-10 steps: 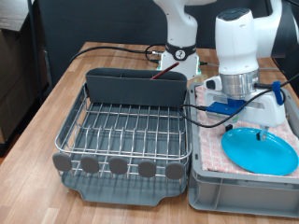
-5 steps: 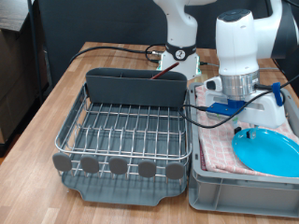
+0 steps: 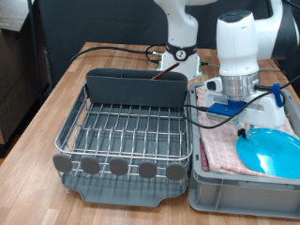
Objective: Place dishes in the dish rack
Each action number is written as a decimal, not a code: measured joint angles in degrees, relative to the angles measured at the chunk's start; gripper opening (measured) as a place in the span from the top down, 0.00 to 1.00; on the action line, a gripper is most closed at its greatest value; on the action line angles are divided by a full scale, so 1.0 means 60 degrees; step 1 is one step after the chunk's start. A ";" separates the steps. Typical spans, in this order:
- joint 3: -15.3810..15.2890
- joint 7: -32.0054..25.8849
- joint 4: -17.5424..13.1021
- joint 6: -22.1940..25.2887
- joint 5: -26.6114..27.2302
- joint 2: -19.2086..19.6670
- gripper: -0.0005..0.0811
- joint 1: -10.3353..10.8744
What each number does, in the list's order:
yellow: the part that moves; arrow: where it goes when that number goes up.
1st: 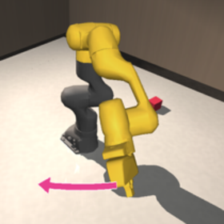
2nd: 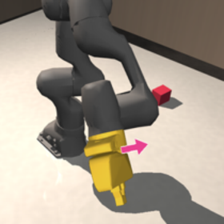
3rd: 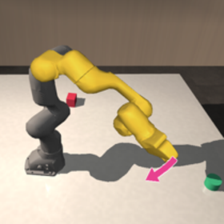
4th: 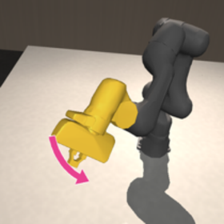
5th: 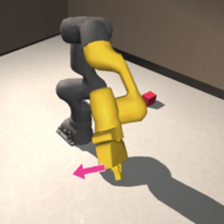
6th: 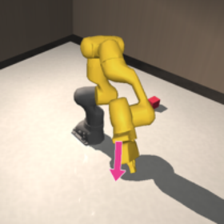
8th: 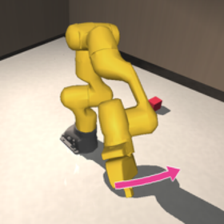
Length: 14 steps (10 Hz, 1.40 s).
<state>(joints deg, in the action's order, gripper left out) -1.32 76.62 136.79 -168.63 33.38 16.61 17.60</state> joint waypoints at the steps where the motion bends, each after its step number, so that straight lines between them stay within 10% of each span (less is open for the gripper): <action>1: 0.0256 0.0348 0.0001 0.0057 -0.0397 -0.0010 0.94 0.0202; 7: 0.1744 0.2640 -0.0068 0.1258 -0.2904 -0.0599 0.96 0.1253; 14: 0.2256 0.3964 -0.0243 0.3051 -0.5287 -0.1512 0.97 0.1343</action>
<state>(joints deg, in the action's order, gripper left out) 12.22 100.41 135.33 -150.32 1.66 7.54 25.66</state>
